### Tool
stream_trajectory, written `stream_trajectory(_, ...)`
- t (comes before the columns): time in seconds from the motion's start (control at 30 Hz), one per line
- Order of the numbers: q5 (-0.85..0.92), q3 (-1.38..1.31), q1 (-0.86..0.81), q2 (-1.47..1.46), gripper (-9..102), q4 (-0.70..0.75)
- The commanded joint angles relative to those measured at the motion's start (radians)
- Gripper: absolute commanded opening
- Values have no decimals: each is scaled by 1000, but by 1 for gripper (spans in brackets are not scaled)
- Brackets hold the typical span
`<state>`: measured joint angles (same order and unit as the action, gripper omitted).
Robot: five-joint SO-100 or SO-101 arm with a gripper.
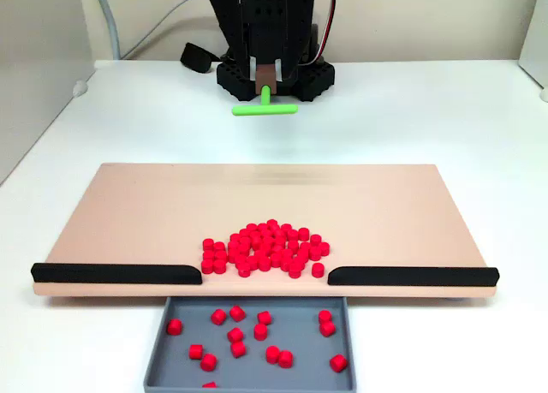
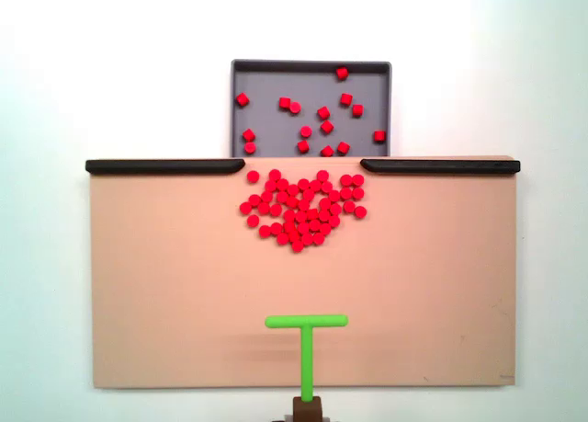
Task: Push granules from right to the grey container
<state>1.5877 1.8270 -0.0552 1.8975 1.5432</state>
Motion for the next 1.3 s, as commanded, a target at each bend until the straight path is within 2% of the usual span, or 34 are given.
stream_trajectory(0.0, 72, -23, 14, -43, 2, -6)
stream_trajectory(1.27, 57, -23, 11, -40, 2, -6)
